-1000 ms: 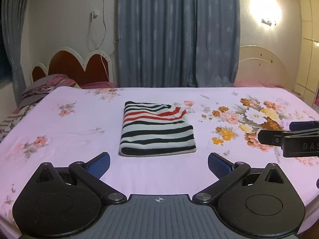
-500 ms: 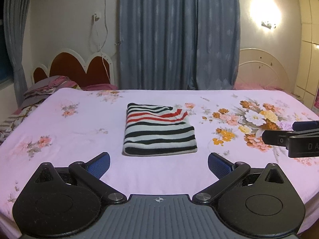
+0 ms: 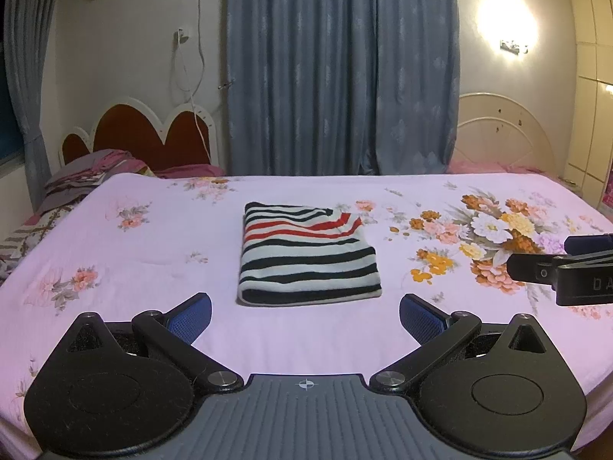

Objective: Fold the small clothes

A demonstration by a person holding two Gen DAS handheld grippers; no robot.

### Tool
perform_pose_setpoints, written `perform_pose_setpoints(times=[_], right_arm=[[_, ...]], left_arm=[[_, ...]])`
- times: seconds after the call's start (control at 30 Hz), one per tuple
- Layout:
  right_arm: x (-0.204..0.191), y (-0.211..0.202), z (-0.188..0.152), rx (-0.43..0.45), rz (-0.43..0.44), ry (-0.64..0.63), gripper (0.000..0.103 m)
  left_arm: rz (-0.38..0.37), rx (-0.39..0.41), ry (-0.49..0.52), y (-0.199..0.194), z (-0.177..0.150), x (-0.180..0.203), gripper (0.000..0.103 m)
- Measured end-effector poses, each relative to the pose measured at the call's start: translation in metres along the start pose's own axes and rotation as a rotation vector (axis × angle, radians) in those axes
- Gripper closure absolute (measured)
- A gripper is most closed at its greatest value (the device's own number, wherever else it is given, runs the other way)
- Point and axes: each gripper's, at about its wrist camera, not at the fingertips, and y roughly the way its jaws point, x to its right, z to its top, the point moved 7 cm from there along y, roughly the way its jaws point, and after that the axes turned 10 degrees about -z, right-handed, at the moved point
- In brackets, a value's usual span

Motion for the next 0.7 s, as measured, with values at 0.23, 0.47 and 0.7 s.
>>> perform_pose_setpoints(times=[0.23,0.47,0.7], right_arm=[[-0.0018,0.0016,0.0006,0.002,0.000,-0.001,0.001],[-0.0043,0.0024,0.0015,0.000,0.004,-0.004,0.001],[-0.0036,0.0023,0.0012,-0.001,0.005,-0.004,0.001]], left_arm=[[-0.001,-0.002,0.003,0.0030,0.0019,-0.0065,0.000],[-0.002,0.002,0.010,0.0019,0.0023,-0.0085,0.000],[-0.006,0.008,0.014,-0.0003,0.0028,-0.0064,0.000]])
